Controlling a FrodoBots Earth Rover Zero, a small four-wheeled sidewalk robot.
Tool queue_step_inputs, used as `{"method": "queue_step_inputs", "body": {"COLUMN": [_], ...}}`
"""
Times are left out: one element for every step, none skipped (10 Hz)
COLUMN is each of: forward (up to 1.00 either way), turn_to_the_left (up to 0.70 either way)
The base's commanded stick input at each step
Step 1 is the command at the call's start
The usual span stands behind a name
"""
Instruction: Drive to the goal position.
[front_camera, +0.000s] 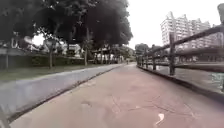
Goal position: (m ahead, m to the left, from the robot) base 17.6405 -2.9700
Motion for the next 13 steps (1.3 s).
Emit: {"method": "queue_step_inputs", "body": {"forward": [1.0, 1.0, 1.0, 1.0, 1.0, 1.0, 1.0, 1.0, 1.0, 1.0, 1.0, 1.0, 1.0], "turn_to_the_left": [0.0, 0.0, 0.0, 0.0, 0.0, 0.0, 0.0, 0.0, 0.0, 0.0, 0.0, 0.0, 0.0]}}
